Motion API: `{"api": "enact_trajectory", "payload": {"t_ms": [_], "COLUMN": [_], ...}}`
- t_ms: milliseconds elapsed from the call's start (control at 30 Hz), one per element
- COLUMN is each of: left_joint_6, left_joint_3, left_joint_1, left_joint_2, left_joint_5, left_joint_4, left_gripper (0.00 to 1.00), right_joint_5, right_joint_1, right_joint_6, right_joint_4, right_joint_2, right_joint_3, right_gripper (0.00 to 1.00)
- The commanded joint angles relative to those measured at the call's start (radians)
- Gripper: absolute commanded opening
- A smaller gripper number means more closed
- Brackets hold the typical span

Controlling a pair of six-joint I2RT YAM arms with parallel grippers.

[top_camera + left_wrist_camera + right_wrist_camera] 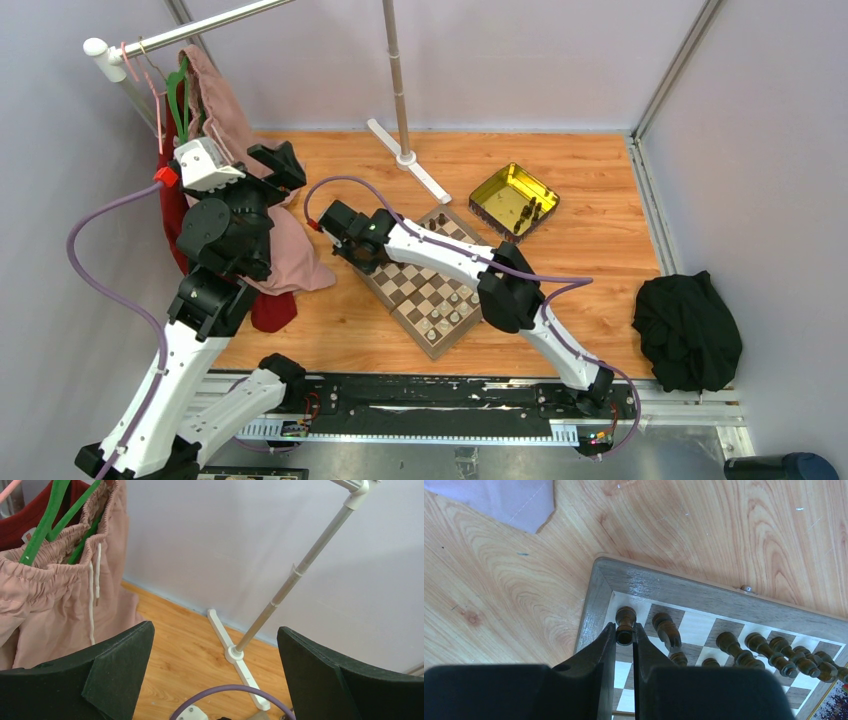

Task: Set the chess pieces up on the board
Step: Place the chess piece on the chessboard.

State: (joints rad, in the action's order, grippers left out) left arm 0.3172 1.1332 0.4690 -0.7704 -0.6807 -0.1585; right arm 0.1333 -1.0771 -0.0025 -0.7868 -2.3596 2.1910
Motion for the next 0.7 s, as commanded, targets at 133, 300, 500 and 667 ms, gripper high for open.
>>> {"api": "enact_trajectory", "payload": {"t_ms": [133, 300, 500, 667], "left_joint_6": [-0.013, -0.010, -0.016, -0.012], "left_joint_3": [0.013, 0.010, 0.015, 0.011], "left_joint_1": [0.008, 0.008, 0.008, 0.008], "left_joint_2": [0.004, 0.009, 0.002, -0.001], "left_joint_5": [0.007, 0.008, 0.010, 0.010], "left_joint_4": [0.022, 0.017, 0.024, 0.023], "left_gripper": [1.00, 1.00, 1.00, 1.00], "right_joint_5": [-0.012, -0.018, -0.017, -0.017], "right_joint_1": [0.013, 0.014, 0.014, 0.016], "right_joint_6": [-0.016, -0.016, -0.016, -0.018], "right_joint_4": [-0.026, -0.025, -0.023, -0.023], "right_joint_2": [-0.021, -0.021, -0.022, -0.023], "right_joint_3": [0.019, 0.010, 0.013, 0.010], "right_gripper": [0.00, 0.02, 0.11, 0.17]}}
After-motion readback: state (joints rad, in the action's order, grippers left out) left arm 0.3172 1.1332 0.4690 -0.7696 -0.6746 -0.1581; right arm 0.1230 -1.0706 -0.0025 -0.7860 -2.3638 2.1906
